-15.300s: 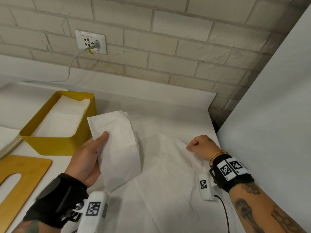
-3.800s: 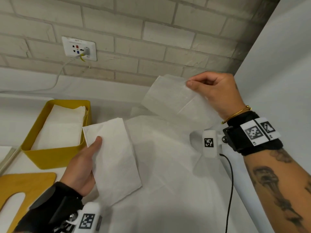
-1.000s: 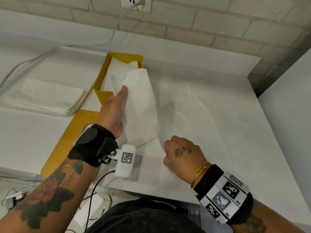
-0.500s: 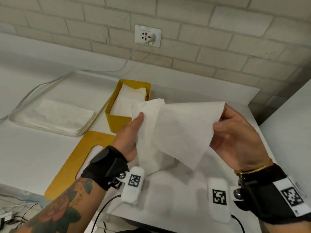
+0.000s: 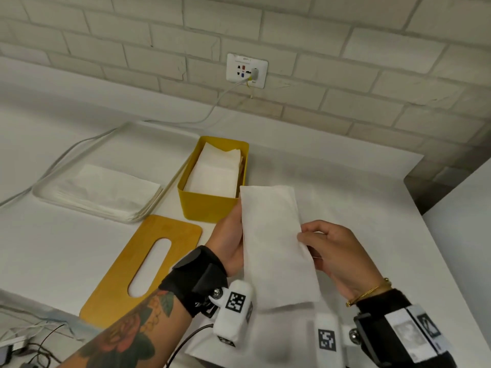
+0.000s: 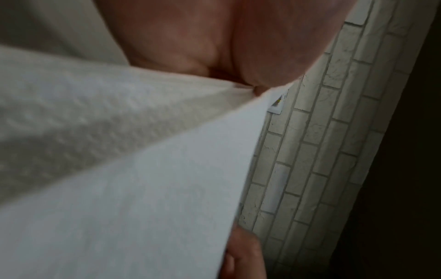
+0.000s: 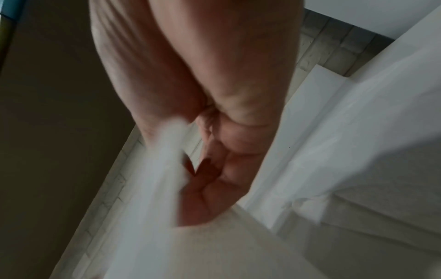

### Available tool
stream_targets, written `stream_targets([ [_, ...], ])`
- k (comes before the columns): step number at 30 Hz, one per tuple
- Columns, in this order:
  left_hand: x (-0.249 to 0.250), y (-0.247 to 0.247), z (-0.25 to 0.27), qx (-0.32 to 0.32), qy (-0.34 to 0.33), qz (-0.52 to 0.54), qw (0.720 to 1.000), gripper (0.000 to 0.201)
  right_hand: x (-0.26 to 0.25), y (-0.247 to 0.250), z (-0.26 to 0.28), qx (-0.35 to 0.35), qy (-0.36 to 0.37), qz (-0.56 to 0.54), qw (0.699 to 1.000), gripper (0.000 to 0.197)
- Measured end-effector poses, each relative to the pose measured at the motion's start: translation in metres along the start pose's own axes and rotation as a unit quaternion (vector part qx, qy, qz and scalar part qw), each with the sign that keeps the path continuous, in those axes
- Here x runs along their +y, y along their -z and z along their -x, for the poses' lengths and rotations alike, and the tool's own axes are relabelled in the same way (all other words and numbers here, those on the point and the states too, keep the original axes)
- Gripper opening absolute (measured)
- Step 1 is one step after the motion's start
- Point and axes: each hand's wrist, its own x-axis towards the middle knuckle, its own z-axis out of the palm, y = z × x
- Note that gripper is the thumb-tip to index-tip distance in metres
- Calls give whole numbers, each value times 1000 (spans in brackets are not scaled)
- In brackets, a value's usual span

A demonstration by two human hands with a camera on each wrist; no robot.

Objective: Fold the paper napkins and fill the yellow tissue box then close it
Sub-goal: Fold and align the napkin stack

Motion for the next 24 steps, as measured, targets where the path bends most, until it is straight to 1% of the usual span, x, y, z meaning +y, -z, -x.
stream_targets([
  [2,-1,0,-2,-4,11,5,1000,57,3,-3,1,16,2,-16,1000,11],
  [4,-2,0,-4,-1,16,7,1000,62,6,-3,0,23,-2,-22,999,11],
  [6,-3,1,-6,-12,12,-1,1000,64,8,-3,-2,28,-6,-25,999,10],
  [8,-3,0,-6,-21,11,-19,1000,61,10,-2,-4,32,-7,-30,999,10],
  [10,-3,-2,-7,-29,10,-34,999,50,11,-2,-5,33,-6,-33,999,10],
  [13,-5,-2,-12,-21,-11,-66,998,39,15,-3,-6,38,-2,-29,999,7],
  [14,-5,-1,-13,-16,-21,-74,997,36,16,-3,-8,56,9,2,998,15],
  [16,-4,-1,-15,-16,-41,-83,996,34,15,-3,-12,91,42,63,993,43],
  [17,-2,-2,-15,-23,-49,-90,994,33,11,-3,-13,83,56,62,993,55],
  [18,-1,-3,-16,-31,-58,-99,993,33,6,-2,-15,54,65,39,996,61],
  [19,1,-5,-16,-38,-67,-110,991,31,2,-3,-18,16,64,10,998,60],
  [20,2,-7,-16,-42,-77,-121,989,28,0,-4,-20,-17,58,-13,998,52],
  [22,9,-11,-16,-39,-104,-142,984,22,-1,-7,-22,-40,53,-32,997,36],
  [24,20,-12,-19,-22,-135,-156,978,19,8,-11,-23,-53,41,-45,997,29],
])
